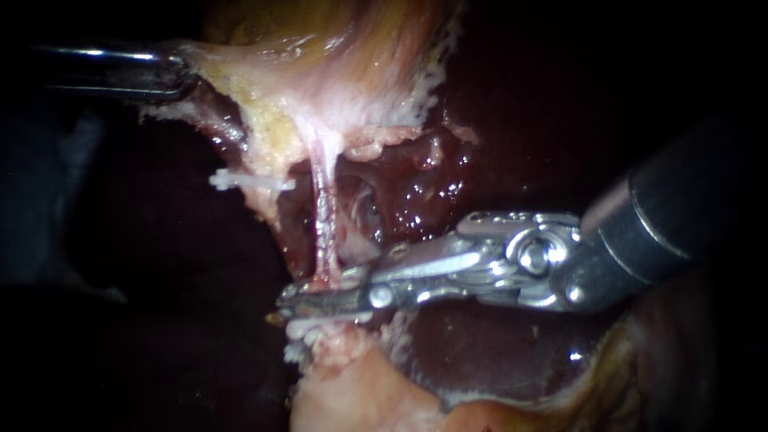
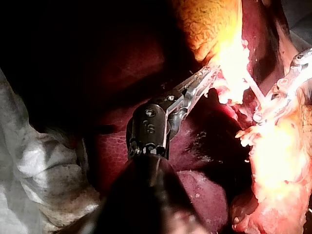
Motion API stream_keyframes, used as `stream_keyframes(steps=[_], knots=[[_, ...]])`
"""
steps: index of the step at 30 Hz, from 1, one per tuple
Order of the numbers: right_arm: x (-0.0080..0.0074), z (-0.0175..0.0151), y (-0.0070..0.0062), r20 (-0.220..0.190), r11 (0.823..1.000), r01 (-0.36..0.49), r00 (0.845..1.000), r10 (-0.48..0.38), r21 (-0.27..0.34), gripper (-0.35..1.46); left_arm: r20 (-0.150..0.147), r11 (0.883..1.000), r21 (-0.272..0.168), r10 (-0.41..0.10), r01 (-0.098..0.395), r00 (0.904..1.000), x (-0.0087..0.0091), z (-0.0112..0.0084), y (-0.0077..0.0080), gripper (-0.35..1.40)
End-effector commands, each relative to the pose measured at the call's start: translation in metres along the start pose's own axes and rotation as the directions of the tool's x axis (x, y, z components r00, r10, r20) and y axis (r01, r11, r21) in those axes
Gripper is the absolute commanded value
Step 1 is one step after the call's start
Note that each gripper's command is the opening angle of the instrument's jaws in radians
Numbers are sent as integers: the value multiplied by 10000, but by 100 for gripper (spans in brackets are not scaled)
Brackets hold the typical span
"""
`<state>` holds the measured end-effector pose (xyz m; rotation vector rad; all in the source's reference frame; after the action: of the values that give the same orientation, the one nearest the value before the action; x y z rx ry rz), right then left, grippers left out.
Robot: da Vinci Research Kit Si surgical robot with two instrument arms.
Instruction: Going back second clip right tube
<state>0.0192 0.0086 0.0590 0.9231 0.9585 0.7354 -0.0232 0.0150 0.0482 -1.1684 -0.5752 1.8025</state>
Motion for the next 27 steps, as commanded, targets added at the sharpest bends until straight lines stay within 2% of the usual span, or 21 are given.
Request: stream_keyframes(steps=[1, 11, 12, 15, 16, 19, 23, 25, 27], knots=[[-1, 0, 1, -4, 10000, -6, 10000, 6, -6, -35, -2, 10000, 4, 3, -3, 10000, 0, 0, 0, -35], [-1, 0, 3, 44, 10000, 2, 10000, -3, 12, -35, -1, 10000, 2, 4, -4, 10000, 0, 0, 0, -35], [-1, 0, 3, -30, 10000, 8, 10000, -8, 59, -28, -1, 10000, 2, 3, -3, 10000, 0, 0, 0, -35], [-2, 3, 5, -508, 9992, 71, 9987, -50, 401, 28, -1, 10000, 2, 3, -3, 10000, 0, 0, -1, -35], [-3, 4, 6, -609, 9986, 96, 9981, -65, 511, 36, -1, 10000, 1, 4, -4, 10000, 0, 0, -1, -35], [-6, 6, 8, -701, 9965, -19, 9975, 78, 833, 42, -1, 10000, 2, 4, -4, 10000, 0, 0, -1, -35], [-13, 11, 15, -759, 9977, 175, 9970, -125, 660, 43, -1, 10000, 3, 4, -4, 10000, 0, 0, 0, -35], [-16, 13, 21, -727, 9942, 1054, 9919, -1037, 197, 44, -2, 10000, 3, 5, -5, 10000, 0, 0, -1, -35], [-20, 14, 28, -483, 9864, 1635, 9852, -1643, -193, 45, -3, 10000, 5, 6, -6, 10000, 0, 0, -1, -35]])
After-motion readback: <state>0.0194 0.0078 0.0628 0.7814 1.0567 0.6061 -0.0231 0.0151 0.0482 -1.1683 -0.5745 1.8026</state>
